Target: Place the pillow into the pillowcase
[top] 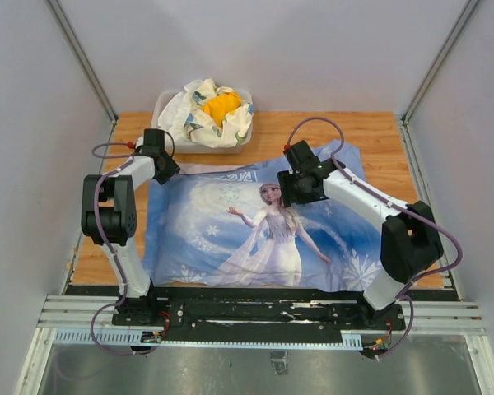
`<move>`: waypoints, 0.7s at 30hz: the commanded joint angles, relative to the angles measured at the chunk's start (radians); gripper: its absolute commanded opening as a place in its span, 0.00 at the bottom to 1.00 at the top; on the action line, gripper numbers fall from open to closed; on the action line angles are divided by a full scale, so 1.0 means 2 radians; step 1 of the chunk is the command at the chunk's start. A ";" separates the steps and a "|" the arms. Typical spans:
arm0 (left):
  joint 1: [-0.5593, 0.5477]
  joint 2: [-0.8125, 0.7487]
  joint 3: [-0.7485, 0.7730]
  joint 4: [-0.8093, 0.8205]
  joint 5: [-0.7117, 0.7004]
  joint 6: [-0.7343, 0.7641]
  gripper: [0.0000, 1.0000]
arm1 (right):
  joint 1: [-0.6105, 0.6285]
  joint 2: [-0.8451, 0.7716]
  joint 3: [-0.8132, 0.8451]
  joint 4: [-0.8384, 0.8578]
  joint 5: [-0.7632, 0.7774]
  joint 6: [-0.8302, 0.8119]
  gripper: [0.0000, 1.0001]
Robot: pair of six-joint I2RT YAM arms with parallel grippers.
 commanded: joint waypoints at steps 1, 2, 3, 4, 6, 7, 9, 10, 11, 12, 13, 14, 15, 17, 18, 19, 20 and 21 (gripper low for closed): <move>-0.017 0.034 0.035 0.004 0.004 0.023 0.42 | 0.007 0.012 -0.003 -0.010 -0.003 0.003 0.60; -0.019 0.042 0.041 0.002 0.004 0.023 0.41 | 0.007 0.012 -0.002 -0.010 -0.003 0.002 0.60; -0.020 0.049 0.046 -0.001 0.003 0.023 0.40 | 0.007 0.012 -0.002 -0.010 -0.002 0.003 0.60; -0.020 0.056 0.049 0.000 0.003 0.025 0.39 | 0.007 0.013 -0.002 -0.011 -0.001 0.003 0.60; -0.020 0.066 0.057 0.001 -0.001 0.027 0.36 | 0.007 0.015 0.000 -0.012 0.000 0.002 0.60; -0.020 0.068 0.061 0.003 -0.005 0.027 0.34 | 0.007 0.015 0.001 -0.013 0.001 0.002 0.60; -0.020 0.072 0.070 0.009 -0.015 0.027 0.32 | 0.006 0.018 0.002 -0.014 0.001 0.001 0.60; -0.020 0.076 0.077 0.009 -0.021 0.028 0.32 | 0.006 0.019 0.003 -0.014 0.001 0.002 0.60; -0.020 0.079 0.084 0.009 -0.030 0.029 0.32 | 0.007 0.020 0.004 -0.015 0.001 0.002 0.60; -0.020 0.081 0.095 0.008 -0.041 0.030 0.31 | 0.007 0.021 0.005 -0.016 0.001 0.001 0.60; -0.020 0.083 0.102 0.008 -0.047 0.031 0.31 | 0.007 0.022 0.005 -0.017 0.002 0.001 0.60; -0.020 0.085 0.108 0.010 -0.055 0.032 0.31 | 0.007 0.022 0.005 -0.017 0.002 0.001 0.60; -0.020 0.087 0.115 0.011 -0.062 0.031 0.31 | 0.007 0.022 0.005 -0.017 0.003 0.001 0.60; -0.020 0.091 0.130 0.012 -0.072 0.032 0.31 | 0.007 0.023 0.005 -0.018 0.003 0.001 0.60; -0.020 0.095 0.139 0.012 -0.075 0.034 0.31 | 0.007 0.024 0.005 -0.019 0.003 0.000 0.60; -0.020 0.099 0.149 0.011 -0.079 0.036 0.31 | 0.006 0.024 0.006 -0.018 0.003 0.000 0.60; -0.020 0.104 0.160 0.008 -0.084 0.039 0.31 | 0.007 0.024 0.005 -0.018 0.005 0.000 0.60; -0.019 0.109 0.170 0.001 -0.087 0.039 0.31 | 0.007 0.024 0.006 -0.019 0.006 0.001 0.60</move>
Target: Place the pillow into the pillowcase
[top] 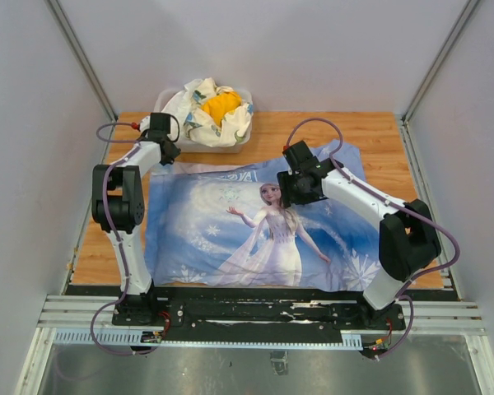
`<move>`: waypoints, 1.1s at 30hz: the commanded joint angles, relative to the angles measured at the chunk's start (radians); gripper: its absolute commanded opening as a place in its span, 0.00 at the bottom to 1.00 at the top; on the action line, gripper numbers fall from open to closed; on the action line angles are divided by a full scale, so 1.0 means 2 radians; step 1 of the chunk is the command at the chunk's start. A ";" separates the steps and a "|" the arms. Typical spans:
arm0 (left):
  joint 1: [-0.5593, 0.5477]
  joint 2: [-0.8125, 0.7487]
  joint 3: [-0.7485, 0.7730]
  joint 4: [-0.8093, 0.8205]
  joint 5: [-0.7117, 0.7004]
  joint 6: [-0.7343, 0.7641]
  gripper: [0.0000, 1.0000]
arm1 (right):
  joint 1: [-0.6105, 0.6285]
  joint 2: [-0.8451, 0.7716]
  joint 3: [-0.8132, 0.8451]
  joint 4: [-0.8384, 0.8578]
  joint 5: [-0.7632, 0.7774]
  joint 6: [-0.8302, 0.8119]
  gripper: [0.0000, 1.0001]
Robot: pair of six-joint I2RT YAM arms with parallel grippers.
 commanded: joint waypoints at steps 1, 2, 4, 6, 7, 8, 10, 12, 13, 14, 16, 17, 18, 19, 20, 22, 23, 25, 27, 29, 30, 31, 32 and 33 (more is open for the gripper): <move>0.001 0.022 0.050 0.000 -0.036 0.010 0.31 | 0.007 0.015 0.006 -0.019 0.007 0.001 0.60; 0.001 0.021 0.054 -0.008 -0.037 0.009 0.31 | 0.007 0.015 0.007 -0.020 0.008 0.000 0.60; 0.001 0.002 0.041 -0.009 -0.034 0.006 0.31 | 0.005 0.010 0.008 -0.020 0.017 -0.001 0.60; 0.001 -0.028 0.017 -0.010 -0.036 0.001 0.32 | 0.004 0.002 0.011 -0.022 0.024 -0.004 0.62; 0.001 -0.046 0.004 -0.010 -0.035 -0.002 0.32 | 0.003 -0.002 0.012 -0.023 0.025 -0.006 0.64; 0.001 -0.063 -0.008 -0.012 -0.033 -0.005 0.33 | 0.001 -0.008 0.014 -0.023 0.027 -0.008 0.65; 0.001 -0.102 -0.029 -0.016 -0.025 -0.011 0.34 | -0.003 -0.018 0.018 -0.025 0.029 -0.012 0.66; 0.001 -0.145 -0.048 -0.020 -0.013 -0.014 0.38 | -0.007 -0.028 0.022 -0.028 0.031 -0.014 0.69; 0.001 -0.163 -0.058 -0.023 -0.008 -0.017 0.40 | -0.010 -0.035 0.025 -0.031 0.032 -0.016 0.72; 0.001 -0.181 -0.069 -0.024 0.004 -0.016 0.44 | -0.013 -0.042 0.029 -0.034 0.033 -0.017 0.75; -0.002 -0.216 -0.086 -0.024 0.018 -0.016 0.48 | -0.020 -0.057 0.034 -0.038 0.035 -0.020 0.79; -0.003 -0.232 -0.095 -0.024 0.024 -0.014 0.49 | -0.023 -0.063 0.037 -0.040 0.034 -0.021 0.80; -0.005 -0.248 -0.103 -0.024 0.028 -0.010 0.51 | -0.027 -0.072 0.040 -0.042 0.035 -0.022 0.83; -0.008 -0.264 -0.111 -0.025 0.032 -0.008 0.52 | -0.030 -0.078 0.042 -0.043 0.034 -0.024 0.87; -0.009 -0.279 -0.119 -0.026 0.037 -0.006 0.53 | -0.033 -0.087 0.044 -0.044 0.034 -0.024 0.89; -0.009 -0.310 -0.136 -0.027 0.051 -0.003 0.57 | -0.040 -0.103 0.047 -0.045 0.032 -0.025 0.94; -0.009 -0.324 -0.144 -0.028 0.055 0.000 0.58 | -0.044 -0.112 0.048 -0.045 0.031 -0.026 0.96; -0.009 -0.355 -0.159 -0.031 0.065 0.005 0.61 | -0.049 -0.128 0.048 -0.045 0.031 -0.026 0.99; -0.009 -0.380 -0.172 -0.037 0.077 0.010 0.62 | -0.054 -0.144 0.047 -0.044 0.029 -0.025 0.98; -0.009 -0.404 -0.186 -0.037 0.085 0.015 0.71 | -0.061 -0.165 0.044 -0.040 0.027 -0.026 0.98; -0.009 -0.417 -0.193 -0.037 0.085 0.017 0.74 | -0.063 -0.173 0.043 -0.039 0.028 -0.026 0.98; -0.009 -0.429 -0.201 -0.035 0.088 0.020 0.75 | -0.066 -0.182 0.041 -0.035 0.028 -0.026 0.98; -0.009 -0.437 -0.207 -0.033 0.093 0.024 0.78 | -0.068 -0.190 0.037 -0.029 0.028 -0.028 0.98; -0.009 -0.444 -0.211 -0.034 0.095 0.027 0.80 | -0.071 -0.197 0.034 -0.022 0.027 -0.029 0.98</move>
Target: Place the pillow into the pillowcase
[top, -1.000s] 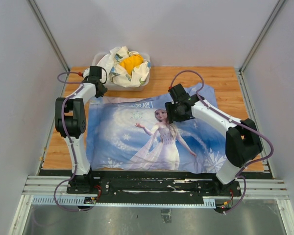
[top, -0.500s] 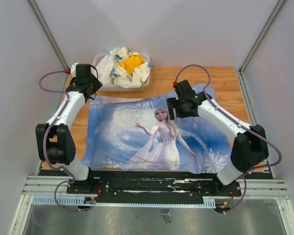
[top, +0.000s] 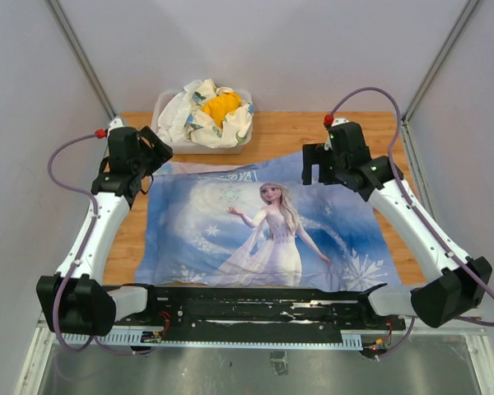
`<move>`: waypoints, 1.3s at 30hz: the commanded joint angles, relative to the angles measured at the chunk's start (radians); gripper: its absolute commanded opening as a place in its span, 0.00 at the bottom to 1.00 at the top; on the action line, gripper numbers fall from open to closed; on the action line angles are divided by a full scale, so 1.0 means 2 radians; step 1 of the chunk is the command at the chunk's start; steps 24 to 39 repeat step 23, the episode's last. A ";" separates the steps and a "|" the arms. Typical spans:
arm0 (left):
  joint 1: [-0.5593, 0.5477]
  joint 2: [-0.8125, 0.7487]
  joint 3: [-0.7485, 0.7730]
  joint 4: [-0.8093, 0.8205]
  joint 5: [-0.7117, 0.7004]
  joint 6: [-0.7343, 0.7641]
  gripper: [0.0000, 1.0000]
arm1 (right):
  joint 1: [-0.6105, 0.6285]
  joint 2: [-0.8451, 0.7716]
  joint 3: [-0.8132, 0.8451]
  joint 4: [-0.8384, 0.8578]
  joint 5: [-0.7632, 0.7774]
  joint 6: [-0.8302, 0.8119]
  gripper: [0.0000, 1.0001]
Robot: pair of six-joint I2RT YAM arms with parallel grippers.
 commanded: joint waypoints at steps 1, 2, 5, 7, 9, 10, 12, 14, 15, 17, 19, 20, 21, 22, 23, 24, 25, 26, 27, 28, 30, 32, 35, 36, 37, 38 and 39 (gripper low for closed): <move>-0.003 -0.041 -0.020 0.000 0.024 0.021 0.81 | -0.015 -0.037 -0.001 0.011 0.003 -0.006 0.98; -0.003 -0.046 -0.024 -0.003 0.027 0.023 0.81 | -0.017 -0.042 0.000 0.011 0.002 -0.006 0.98; -0.003 -0.062 -0.032 -0.007 0.035 0.026 0.98 | -0.018 -0.053 0.005 0.007 0.000 -0.006 0.98; -0.003 -0.071 -0.036 -0.013 0.039 0.030 0.99 | -0.018 -0.058 0.010 0.001 -0.001 -0.003 0.98; -0.003 -0.079 -0.037 -0.019 0.039 0.035 0.99 | -0.018 -0.065 0.010 -0.002 -0.002 0.000 0.98; -0.003 -0.082 -0.037 -0.023 0.038 0.037 0.99 | -0.018 -0.070 0.009 -0.002 -0.003 0.001 0.98; -0.003 -0.090 -0.037 -0.030 0.040 0.042 0.99 | -0.019 -0.079 0.005 -0.002 -0.005 0.006 0.98; -0.003 -0.096 -0.037 -0.035 0.040 0.045 0.99 | -0.018 -0.089 0.000 0.001 -0.010 0.009 0.98; -0.003 -0.098 -0.037 -0.037 0.042 0.046 0.99 | -0.018 -0.096 -0.004 0.002 -0.011 0.012 0.98; -0.003 -0.103 -0.037 -0.041 0.045 0.047 0.99 | -0.018 -0.108 -0.011 0.008 -0.014 0.015 0.98; -0.003 -0.109 -0.039 -0.042 0.047 0.047 0.99 | -0.018 -0.113 -0.016 0.009 -0.015 0.018 0.98; -0.003 -0.112 -0.040 -0.042 0.047 0.047 0.99 | -0.018 -0.113 -0.014 0.004 -0.017 0.019 0.98; -0.003 -0.115 -0.040 -0.043 0.047 0.046 0.99 | -0.018 -0.112 -0.012 -0.001 -0.019 0.019 0.98; -0.003 -0.117 -0.040 -0.045 0.047 0.046 0.99 | -0.018 -0.111 -0.010 -0.005 -0.020 0.023 0.98; -0.003 -0.118 -0.039 -0.047 0.049 0.046 0.99 | -0.018 -0.112 -0.010 -0.008 -0.020 0.024 0.98; -0.003 -0.118 -0.039 -0.047 0.049 0.046 0.99 | -0.018 -0.112 -0.010 -0.008 -0.020 0.024 0.98; -0.003 -0.118 -0.039 -0.047 0.049 0.046 0.99 | -0.018 -0.112 -0.010 -0.008 -0.020 0.024 0.98; -0.003 -0.118 -0.039 -0.047 0.049 0.046 0.99 | -0.018 -0.112 -0.010 -0.008 -0.020 0.024 0.98; -0.003 -0.118 -0.039 -0.047 0.049 0.046 0.99 | -0.018 -0.112 -0.010 -0.008 -0.020 0.024 0.98; -0.003 -0.118 -0.039 -0.047 0.049 0.046 0.99 | -0.018 -0.112 -0.010 -0.008 -0.020 0.024 0.98; -0.003 -0.118 -0.039 -0.047 0.049 0.046 0.99 | -0.018 -0.112 -0.010 -0.008 -0.020 0.024 0.98; -0.003 -0.118 -0.039 -0.047 0.049 0.046 0.99 | -0.018 -0.112 -0.010 -0.008 -0.020 0.024 0.98; -0.003 -0.118 -0.039 -0.047 0.049 0.046 0.99 | -0.018 -0.112 -0.010 -0.008 -0.020 0.024 0.98; -0.003 -0.118 -0.039 -0.047 0.049 0.046 0.99 | -0.018 -0.112 -0.010 -0.008 -0.020 0.024 0.98; -0.003 -0.118 -0.039 -0.047 0.049 0.046 0.99 | -0.018 -0.112 -0.010 -0.008 -0.020 0.024 0.98; -0.003 -0.118 -0.039 -0.047 0.049 0.046 0.99 | -0.018 -0.112 -0.010 -0.008 -0.020 0.024 0.98; -0.003 -0.118 -0.039 -0.047 0.049 0.046 0.99 | -0.018 -0.112 -0.010 -0.008 -0.020 0.024 0.98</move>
